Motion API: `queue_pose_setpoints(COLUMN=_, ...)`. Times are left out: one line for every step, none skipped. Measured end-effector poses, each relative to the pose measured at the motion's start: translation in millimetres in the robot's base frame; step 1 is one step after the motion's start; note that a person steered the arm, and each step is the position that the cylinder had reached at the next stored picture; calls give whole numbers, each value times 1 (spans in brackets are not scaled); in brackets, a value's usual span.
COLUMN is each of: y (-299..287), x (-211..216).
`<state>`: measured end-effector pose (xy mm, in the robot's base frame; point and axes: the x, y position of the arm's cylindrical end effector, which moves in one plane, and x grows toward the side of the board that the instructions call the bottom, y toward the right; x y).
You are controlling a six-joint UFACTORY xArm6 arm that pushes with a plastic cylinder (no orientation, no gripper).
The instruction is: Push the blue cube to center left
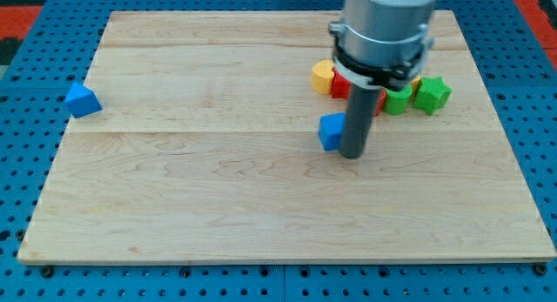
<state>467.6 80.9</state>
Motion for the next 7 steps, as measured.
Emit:
queue_pose_setpoints(y=16, x=-31)
queue_pose_setpoints(y=4, x=-53)
queue_pose_setpoints(y=-60, x=-62)
queue_pose_setpoints(y=-141, x=-62)
queue_pose_setpoints(y=-205, x=-61)
queue_pose_setpoints(y=-254, x=-51)
queue_pose_setpoints(y=-289, x=-36)
